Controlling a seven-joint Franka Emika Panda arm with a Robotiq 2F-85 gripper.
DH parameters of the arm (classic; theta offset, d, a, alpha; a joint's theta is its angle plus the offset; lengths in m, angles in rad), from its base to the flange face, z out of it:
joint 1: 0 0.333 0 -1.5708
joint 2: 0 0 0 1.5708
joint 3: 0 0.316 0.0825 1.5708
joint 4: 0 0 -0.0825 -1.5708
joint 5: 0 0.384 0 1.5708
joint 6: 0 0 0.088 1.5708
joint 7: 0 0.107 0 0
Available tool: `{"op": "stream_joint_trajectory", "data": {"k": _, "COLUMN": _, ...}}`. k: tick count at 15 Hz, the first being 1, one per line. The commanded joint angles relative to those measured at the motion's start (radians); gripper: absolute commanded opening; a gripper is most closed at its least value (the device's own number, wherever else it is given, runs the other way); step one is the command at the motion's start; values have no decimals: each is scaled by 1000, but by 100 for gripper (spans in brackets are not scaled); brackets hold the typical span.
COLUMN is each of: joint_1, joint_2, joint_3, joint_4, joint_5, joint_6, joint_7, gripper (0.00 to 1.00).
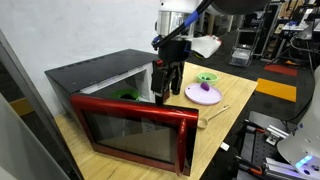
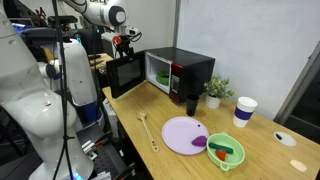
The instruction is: Open the microwave door
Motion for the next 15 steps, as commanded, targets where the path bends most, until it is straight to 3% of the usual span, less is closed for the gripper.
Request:
{"op": "stream_joint_trajectory", "data": {"k": 1, "joint_1": 2, "joint_2": -34, "joint_3": 3, "joint_4": -37, "joint_5": 39, "joint_6": 10, "joint_7": -42, "gripper": 100}}
{"op": "stream_joint_trajectory", "data": {"k": 11, "joint_1": -80, "joint_2": -94, "joint_3": -74, "joint_4": -110, "joint_5": -13, "joint_6": 13, "joint_7": -18, "gripper": 100}}
{"op": "stream_joint_trajectory", "data": {"k": 15, "joint_1": -97, "joint_2": -72, "joint_3": -79, "joint_4": -85, "joint_5": -14, "joint_6": -2, "joint_7": -6, "gripper": 100}}
